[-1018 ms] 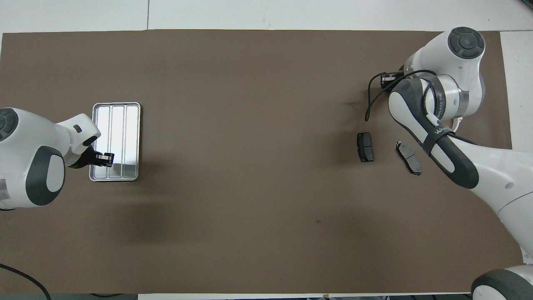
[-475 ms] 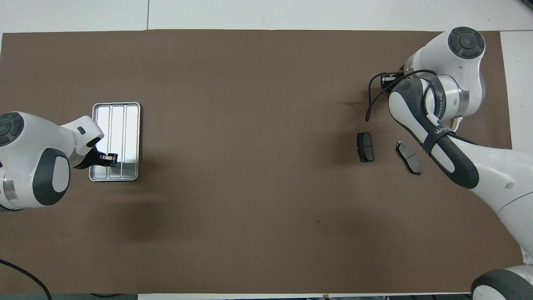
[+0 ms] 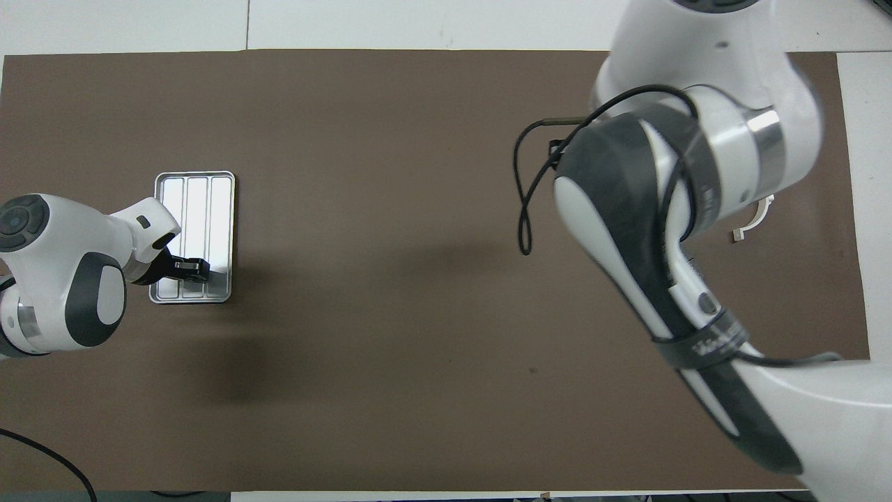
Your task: Pick bearing gear from pile to tray
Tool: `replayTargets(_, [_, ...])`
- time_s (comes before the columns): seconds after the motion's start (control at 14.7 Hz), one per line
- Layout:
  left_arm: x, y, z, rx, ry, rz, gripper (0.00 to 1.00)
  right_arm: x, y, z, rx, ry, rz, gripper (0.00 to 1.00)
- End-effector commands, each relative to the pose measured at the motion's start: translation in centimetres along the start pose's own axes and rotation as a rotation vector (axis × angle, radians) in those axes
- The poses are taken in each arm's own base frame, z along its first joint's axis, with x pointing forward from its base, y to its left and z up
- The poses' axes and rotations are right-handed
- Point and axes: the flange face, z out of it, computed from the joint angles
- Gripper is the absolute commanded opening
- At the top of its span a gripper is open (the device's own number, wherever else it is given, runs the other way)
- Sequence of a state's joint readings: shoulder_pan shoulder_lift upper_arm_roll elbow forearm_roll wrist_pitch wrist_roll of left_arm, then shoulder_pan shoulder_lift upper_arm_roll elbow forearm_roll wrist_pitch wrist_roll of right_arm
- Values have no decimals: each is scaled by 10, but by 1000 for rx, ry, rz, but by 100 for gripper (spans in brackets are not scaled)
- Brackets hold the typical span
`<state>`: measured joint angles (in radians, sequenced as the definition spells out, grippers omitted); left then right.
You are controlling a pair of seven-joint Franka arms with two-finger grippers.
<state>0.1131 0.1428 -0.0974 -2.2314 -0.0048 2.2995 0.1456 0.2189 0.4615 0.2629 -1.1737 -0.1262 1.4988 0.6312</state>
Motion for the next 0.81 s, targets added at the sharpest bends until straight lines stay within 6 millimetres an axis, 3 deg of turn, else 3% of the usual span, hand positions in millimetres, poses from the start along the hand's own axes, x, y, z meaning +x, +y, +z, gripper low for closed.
replayTargets(0.0, [0, 0, -19, -16, -13, -8, 100, -22, -63, 9, 91, 1, 181, 0])
replayTargets(0.07, [1, 0, -35, -17, -27, -9, 100, -37, -91, 19, 96, 4, 198, 0])
replayTargets(0.27, [10, 3, -67, -19, -46, -33, 100, -49, -127, 78, 128, 33, 268, 0])
replayTargets(0.41, [12, 6, -73, -18, -44, -51, 100, -64, -159, 126, 120, 44, 277, 0])
replayTargets(0.54, [12, 16, -76, -14, -38, -65, 100, -62, -181, 174, 91, 104, 297, 0])
replayTargets(0.61, [13, 22, -76, -12, -34, -79, 100, -63, -189, 191, 95, 111, 307, 0])
replayTargets(0.75, [13, 25, -75, -11, -33, -97, 100, -65, -196, 207, 111, 117, 296, 0])
